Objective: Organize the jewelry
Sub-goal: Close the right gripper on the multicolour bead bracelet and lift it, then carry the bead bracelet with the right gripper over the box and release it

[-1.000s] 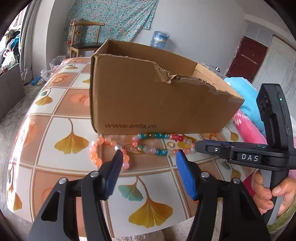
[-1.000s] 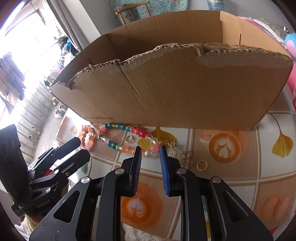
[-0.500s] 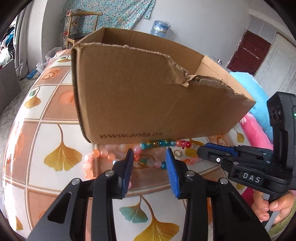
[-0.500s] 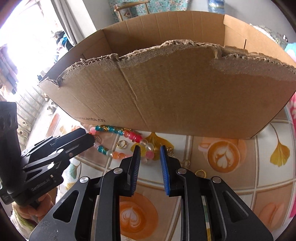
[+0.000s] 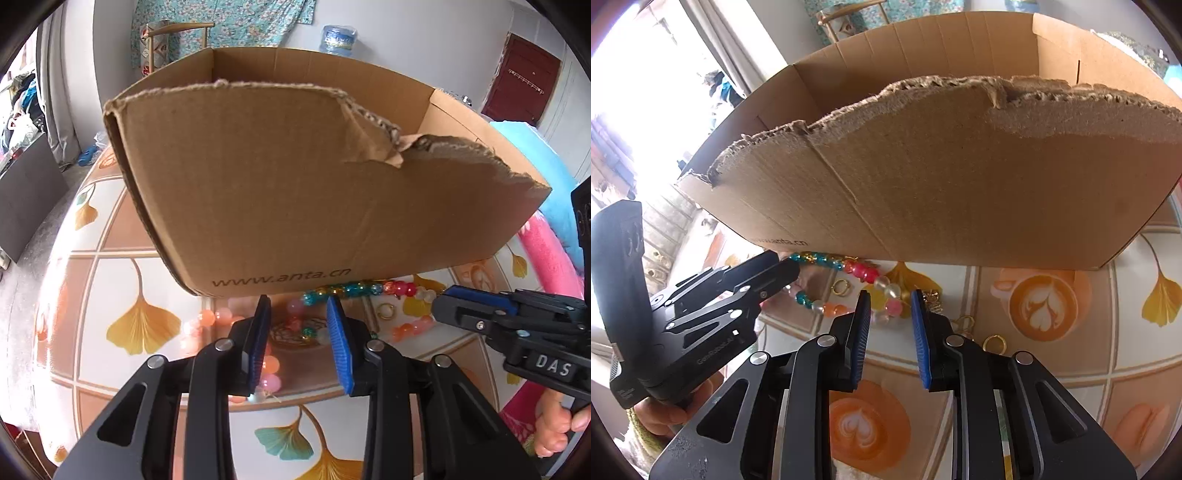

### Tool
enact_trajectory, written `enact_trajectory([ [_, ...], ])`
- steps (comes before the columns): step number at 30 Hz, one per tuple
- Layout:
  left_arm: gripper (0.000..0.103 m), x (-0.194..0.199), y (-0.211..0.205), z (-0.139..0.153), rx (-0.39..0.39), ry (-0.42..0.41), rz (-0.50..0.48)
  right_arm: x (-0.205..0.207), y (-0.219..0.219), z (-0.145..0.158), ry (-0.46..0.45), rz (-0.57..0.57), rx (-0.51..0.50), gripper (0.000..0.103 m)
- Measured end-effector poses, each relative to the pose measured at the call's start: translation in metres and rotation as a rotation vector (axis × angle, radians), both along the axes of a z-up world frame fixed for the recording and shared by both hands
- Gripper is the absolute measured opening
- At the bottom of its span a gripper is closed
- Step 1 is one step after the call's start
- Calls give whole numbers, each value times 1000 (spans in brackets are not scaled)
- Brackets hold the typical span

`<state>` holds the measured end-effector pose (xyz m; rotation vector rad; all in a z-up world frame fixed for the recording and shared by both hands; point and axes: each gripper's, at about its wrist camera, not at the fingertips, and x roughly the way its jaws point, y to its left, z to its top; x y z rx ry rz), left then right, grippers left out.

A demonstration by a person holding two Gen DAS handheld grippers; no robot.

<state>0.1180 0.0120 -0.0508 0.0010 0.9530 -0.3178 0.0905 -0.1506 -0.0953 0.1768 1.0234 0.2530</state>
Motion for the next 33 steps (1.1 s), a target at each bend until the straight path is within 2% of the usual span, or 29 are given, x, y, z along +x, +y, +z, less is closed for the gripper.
enact_trajectory([
  [3, 30, 0, -1, -1, 5, -4, 4, 1, -1, -2, 12, 4, 3, 23],
  [5, 18, 0, -2, -1, 6, -10, -3, 3, 0, -2, 14, 5, 1, 23],
  [8, 12, -3, -4, -2, 12, -14, -15, 6, 2, -1, 12, 3, -14, 23],
  [14, 12, -4, -1, -2, -1, 7, -22, 10, 14, 3, -2, 4, -92, 21],
  [19, 12, -6, -1, -2, 15, -9, -27, 8, 27, 3, -32, 9, -174, 8],
  [20, 12, -6, -2, -2, 24, -16, -28, 7, 28, 3, -38, 9, -181, 8],
  [23, 10, -8, -7, -2, 42, -37, -31, 5, 30, 5, -54, 4, -179, 7],
  [33, 9, -28, 3, 23, -23, -92, -41, -23, 28, 35, -143, 11, -157, 7],
])
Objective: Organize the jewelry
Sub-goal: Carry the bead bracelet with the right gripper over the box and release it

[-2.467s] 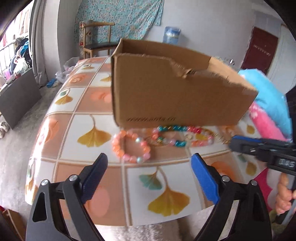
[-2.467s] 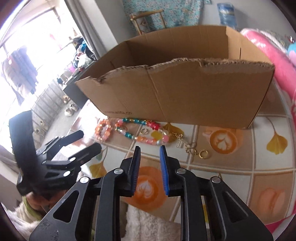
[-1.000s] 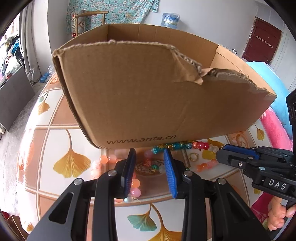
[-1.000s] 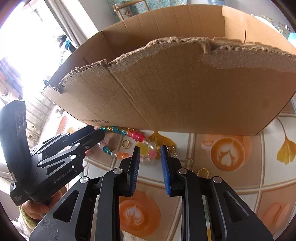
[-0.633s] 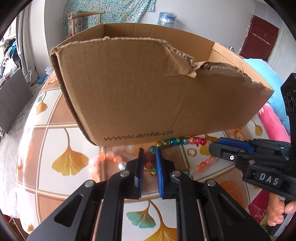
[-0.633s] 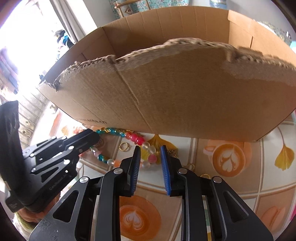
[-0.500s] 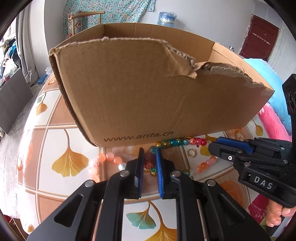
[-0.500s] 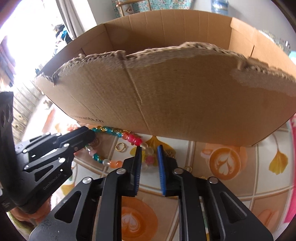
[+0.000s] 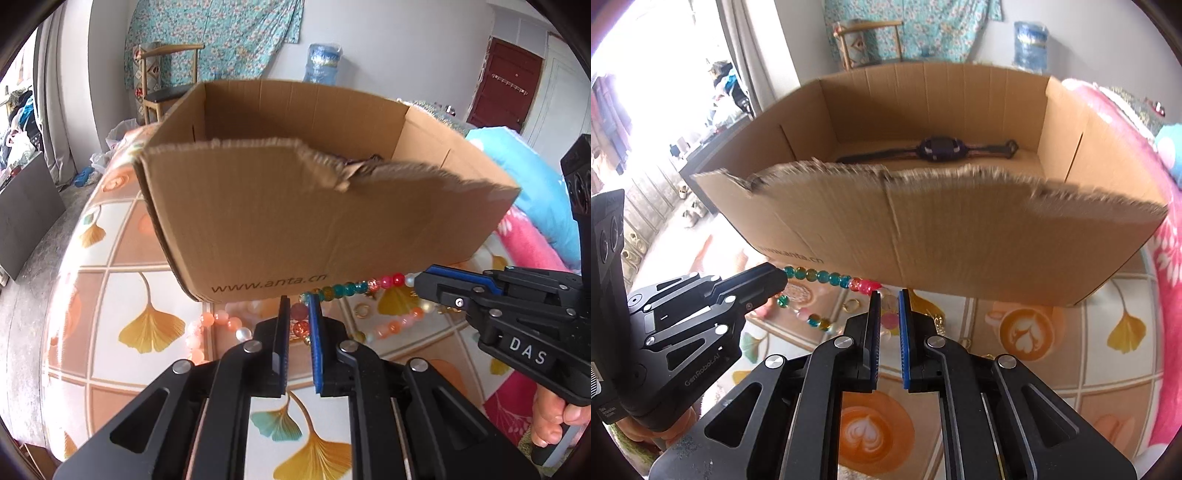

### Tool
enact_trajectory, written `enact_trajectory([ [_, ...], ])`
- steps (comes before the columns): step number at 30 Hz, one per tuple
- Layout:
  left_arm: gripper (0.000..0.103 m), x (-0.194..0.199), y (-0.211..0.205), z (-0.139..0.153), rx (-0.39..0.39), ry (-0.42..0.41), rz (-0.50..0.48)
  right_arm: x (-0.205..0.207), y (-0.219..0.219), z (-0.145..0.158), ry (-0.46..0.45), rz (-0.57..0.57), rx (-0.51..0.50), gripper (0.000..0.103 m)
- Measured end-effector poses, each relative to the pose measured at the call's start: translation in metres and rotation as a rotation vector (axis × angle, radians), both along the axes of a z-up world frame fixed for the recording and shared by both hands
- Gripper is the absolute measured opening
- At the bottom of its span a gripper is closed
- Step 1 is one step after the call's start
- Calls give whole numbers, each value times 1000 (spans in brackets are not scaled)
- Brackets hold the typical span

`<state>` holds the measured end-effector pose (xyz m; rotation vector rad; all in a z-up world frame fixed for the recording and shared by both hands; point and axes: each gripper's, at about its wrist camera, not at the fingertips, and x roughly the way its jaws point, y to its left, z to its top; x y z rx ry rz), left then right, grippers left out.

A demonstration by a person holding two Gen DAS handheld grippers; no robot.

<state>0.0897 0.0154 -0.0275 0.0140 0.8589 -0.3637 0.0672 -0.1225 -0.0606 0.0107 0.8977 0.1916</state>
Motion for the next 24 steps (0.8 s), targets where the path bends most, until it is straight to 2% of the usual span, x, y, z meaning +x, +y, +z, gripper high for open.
enact_trajectory([
  [7, 9, -27, 13, 45, -33, -96, -14, -27, 5, 36, -91, 38, -3, 7],
  [12, 9, -42, 19, 97, -50, -222, -53, -47, 8, 81, -205, 97, 3, 7],
  [17, 10, -30, 13, 140, -7, -325, -88, -21, 4, 118, -283, 144, -4, 7],
  [20, 10, -4, 3, 148, 44, -332, -96, 16, -1, 126, -249, 163, -12, 7],
  [24, 10, 46, -6, 138, 116, -244, -115, 75, -8, 112, -75, 208, 37, 7],
])
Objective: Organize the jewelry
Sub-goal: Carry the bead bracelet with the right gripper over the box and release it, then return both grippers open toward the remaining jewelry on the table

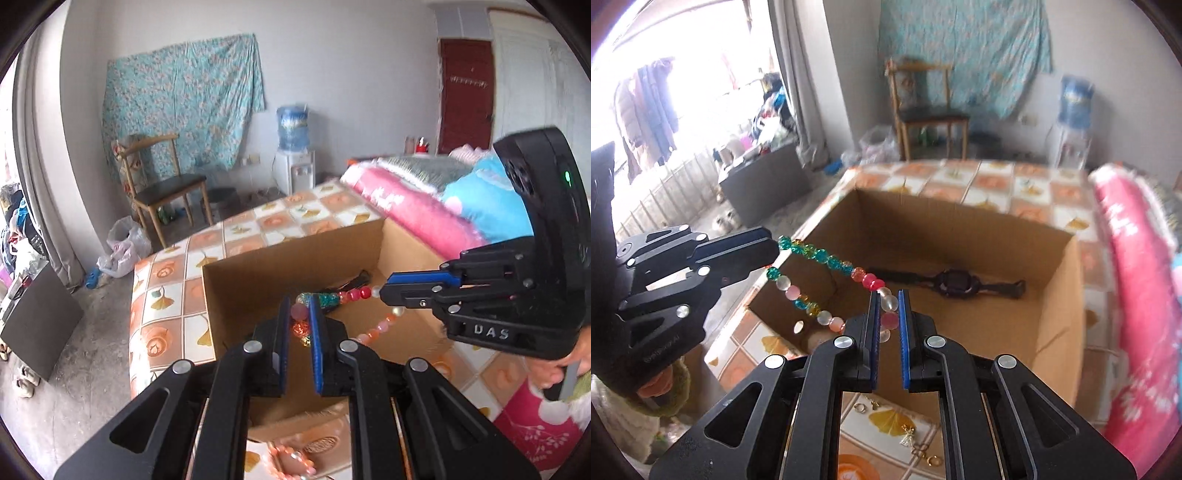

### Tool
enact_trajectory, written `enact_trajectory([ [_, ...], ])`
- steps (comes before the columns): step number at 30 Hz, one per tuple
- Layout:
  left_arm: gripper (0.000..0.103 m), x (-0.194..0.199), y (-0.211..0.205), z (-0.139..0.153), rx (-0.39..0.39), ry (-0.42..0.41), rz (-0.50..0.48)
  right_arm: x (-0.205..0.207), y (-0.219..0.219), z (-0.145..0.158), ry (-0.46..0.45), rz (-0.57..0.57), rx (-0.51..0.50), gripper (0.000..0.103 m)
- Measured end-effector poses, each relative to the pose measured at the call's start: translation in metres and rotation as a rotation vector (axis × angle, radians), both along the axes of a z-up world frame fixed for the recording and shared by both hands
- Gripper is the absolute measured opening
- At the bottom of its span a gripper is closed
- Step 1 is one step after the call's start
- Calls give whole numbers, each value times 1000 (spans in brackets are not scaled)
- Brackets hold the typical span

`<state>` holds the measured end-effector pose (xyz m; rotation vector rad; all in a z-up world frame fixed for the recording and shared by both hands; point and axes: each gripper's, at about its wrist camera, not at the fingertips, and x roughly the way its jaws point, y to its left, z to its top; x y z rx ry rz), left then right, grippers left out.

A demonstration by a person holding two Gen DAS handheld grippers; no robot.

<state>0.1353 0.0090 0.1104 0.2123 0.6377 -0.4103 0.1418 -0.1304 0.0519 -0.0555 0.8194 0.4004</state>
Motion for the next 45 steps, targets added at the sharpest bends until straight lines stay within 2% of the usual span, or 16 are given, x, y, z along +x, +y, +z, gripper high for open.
enact_trajectory([
  [2, 10, 24, -5, -14, 53, 55, 7, 29, -2, -17, 127, 24, 22, 7],
  [6, 10, 63, -8, -47, 122, 189, 15, 63, 3, -49, 292, 39, 31, 7],
  [8, 11, 74, -8, -59, 143, 237, 11, 75, 7, -63, 358, 46, 31, 8],
  [12, 13, 80, -8, -68, 159, 254, 10, 81, 10, -75, 431, 36, 42, 15],
  [13, 19, 80, -7, -67, 154, 252, 13, 81, 9, -75, 429, 31, 48, 23],
  [14, 22, 81, -5, -67, 144, 250, 16, 81, 9, -74, 418, 29, 50, 25],
  [16, 23, 78, 2, -62, 115, 232, 24, 79, 6, -70, 389, 19, 54, 27],
  [19, 32, 72, 10, -51, 78, 201, 35, 73, -3, -58, 325, 15, 80, 29],
  [21, 40, 55, 19, -38, 40, 159, 39, 56, -9, -42, 253, 13, 92, 32],
  [26, 68, 1, 43, -16, -78, 84, 5, -11, -25, 6, 35, 37, 119, 41],
  [29, 76, -32, 52, -21, -126, 86, 6, -53, -31, 17, -34, 64, 142, 46],
  [32, 83, -59, 50, -41, -145, 125, 8, -86, -39, 10, -42, 61, 163, 50],
  [34, 84, -71, 43, -64, -138, 168, 15, -102, -42, -9, -8, 37, 174, 52],
  [40, 85, -82, 10, -128, -45, 265, 29, -119, -71, -72, 145, -181, 122, 52],
  [42, 85, -79, 0, -136, -17, 247, 25, -116, -78, -75, 163, -211, 165, 51],
  [45, 85, -64, -4, -135, -10, 204, 54, -100, -87, -74, 173, -222, 221, 41],
])
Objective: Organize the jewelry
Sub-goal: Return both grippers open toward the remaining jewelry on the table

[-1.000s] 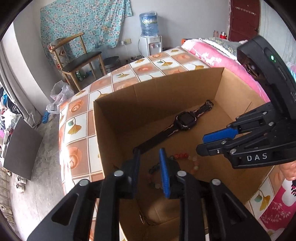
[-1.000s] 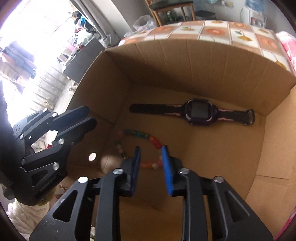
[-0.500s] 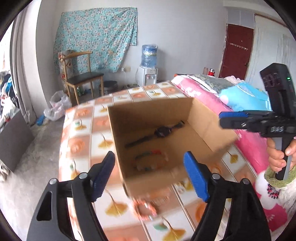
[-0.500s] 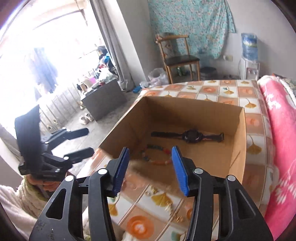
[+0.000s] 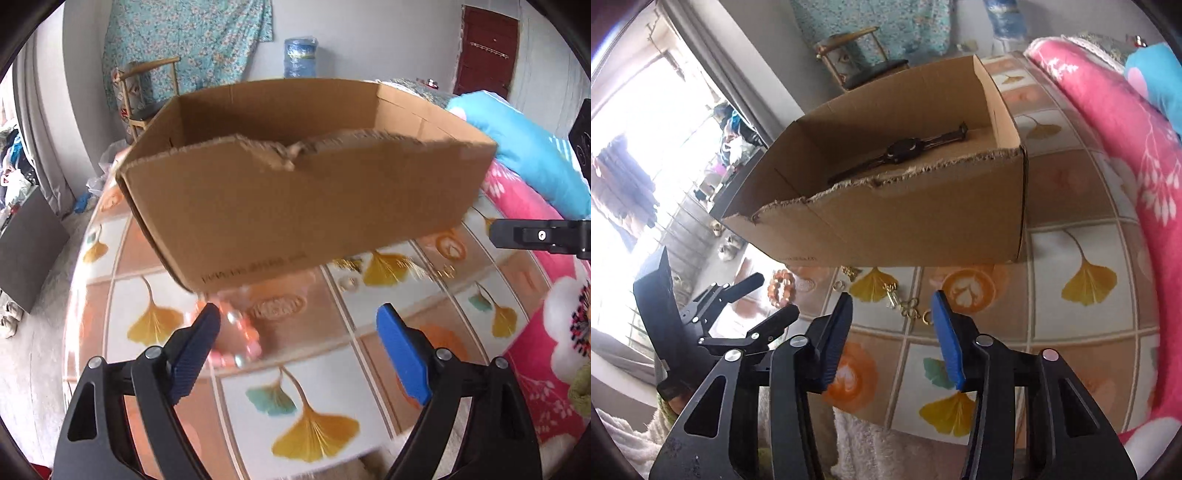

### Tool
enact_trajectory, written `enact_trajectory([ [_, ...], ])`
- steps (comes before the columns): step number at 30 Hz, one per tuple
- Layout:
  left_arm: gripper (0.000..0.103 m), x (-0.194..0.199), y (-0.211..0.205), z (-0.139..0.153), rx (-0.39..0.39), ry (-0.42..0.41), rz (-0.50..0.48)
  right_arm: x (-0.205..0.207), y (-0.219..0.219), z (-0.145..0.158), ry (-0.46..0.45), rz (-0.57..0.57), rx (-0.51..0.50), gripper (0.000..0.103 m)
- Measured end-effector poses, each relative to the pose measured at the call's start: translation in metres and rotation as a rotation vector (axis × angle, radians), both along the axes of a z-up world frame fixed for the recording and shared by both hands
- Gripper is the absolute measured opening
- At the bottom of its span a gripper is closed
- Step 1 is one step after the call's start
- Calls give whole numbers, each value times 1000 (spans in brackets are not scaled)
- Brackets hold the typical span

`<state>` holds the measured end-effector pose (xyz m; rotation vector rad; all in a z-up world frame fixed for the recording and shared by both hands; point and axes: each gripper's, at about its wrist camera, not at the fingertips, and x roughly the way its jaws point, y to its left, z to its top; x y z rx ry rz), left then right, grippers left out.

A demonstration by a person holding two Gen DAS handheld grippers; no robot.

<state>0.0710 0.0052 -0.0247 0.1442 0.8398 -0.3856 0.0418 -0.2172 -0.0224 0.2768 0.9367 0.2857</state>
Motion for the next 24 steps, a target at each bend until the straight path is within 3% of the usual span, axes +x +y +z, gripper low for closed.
enact_trajectory([
  [7, 85, 40, 24, -1, -116, 36, 102, 26, -5, -1, -4, -10, 62, 33],
  [13, 85, 53, 31, -1, -135, 30, 124, 26, -3, -5, -18, -23, 66, 33],
  [18, 85, 33, 25, 0, -151, 38, 74, 3, -13, -4, -21, -94, -82, 34],
  [24, 87, 8, -13, -14, -82, 85, -36, -24, -31, -26, 51, -213, -298, 48],
])
